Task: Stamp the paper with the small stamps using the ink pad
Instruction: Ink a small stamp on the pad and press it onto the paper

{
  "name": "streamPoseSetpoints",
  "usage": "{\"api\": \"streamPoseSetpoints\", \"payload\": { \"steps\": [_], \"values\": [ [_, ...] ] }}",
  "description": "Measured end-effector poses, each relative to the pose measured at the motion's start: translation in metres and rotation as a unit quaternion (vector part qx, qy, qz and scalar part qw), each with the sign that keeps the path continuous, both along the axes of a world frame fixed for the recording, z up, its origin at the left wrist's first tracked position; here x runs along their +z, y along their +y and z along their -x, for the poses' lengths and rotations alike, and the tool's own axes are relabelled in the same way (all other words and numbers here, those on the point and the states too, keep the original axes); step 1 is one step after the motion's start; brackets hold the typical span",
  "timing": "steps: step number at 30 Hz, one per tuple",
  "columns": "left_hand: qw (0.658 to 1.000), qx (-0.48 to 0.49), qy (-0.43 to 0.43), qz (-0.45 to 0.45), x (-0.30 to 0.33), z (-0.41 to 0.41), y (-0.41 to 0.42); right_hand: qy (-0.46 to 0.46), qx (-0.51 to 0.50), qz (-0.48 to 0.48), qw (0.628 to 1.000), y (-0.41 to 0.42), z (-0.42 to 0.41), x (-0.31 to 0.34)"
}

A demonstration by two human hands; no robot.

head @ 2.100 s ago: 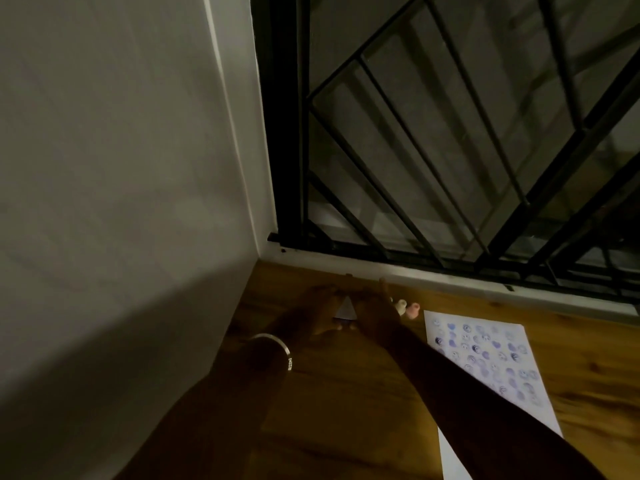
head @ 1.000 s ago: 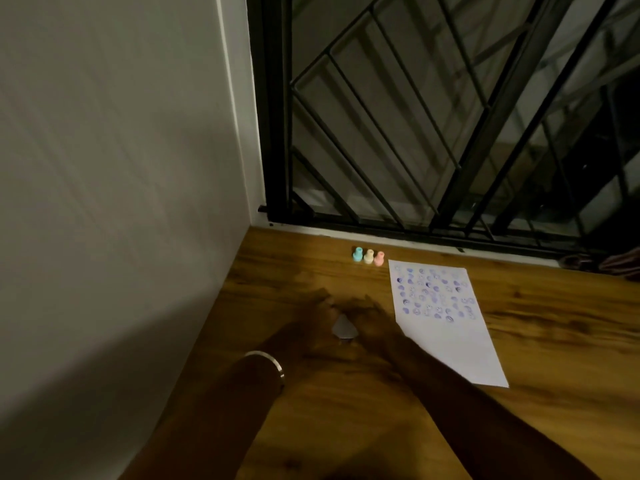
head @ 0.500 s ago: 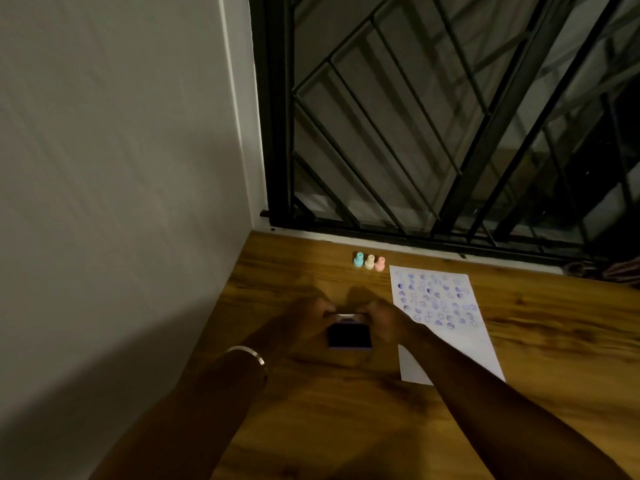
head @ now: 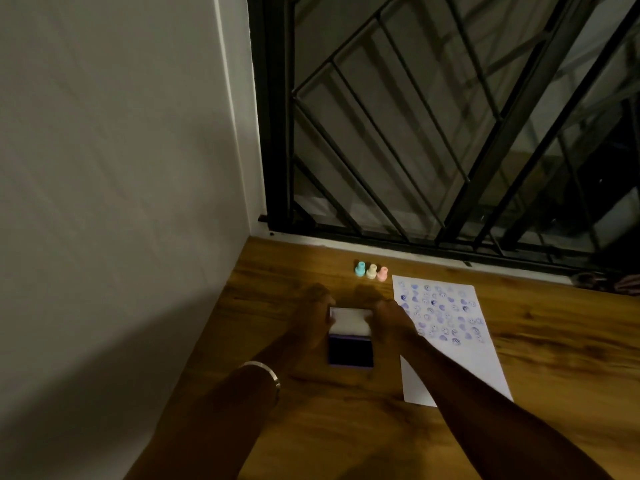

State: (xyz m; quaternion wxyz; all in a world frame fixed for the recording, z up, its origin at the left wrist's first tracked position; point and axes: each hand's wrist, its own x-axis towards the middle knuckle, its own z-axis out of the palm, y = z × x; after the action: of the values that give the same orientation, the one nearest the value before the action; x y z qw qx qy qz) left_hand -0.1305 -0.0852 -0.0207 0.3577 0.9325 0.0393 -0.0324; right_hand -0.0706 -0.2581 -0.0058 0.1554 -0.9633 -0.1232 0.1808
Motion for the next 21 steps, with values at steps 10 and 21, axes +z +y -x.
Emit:
{"api": "streamPoseSetpoints", "payload": {
  "steps": [10,21],
  "values": [
    [0.999,-0.016,0.037,0.002,-0.017,-0.010,0.006,-0.030,-0.003,-0.021,0.999,0.002,0.001,-0.016],
    [1.000,-0.011,0.017,0.013,-0.023,-0.023,0.006,-0.040,-0.022,-0.024,0.999,-0.011,-0.012,-0.020]
  ]
}}
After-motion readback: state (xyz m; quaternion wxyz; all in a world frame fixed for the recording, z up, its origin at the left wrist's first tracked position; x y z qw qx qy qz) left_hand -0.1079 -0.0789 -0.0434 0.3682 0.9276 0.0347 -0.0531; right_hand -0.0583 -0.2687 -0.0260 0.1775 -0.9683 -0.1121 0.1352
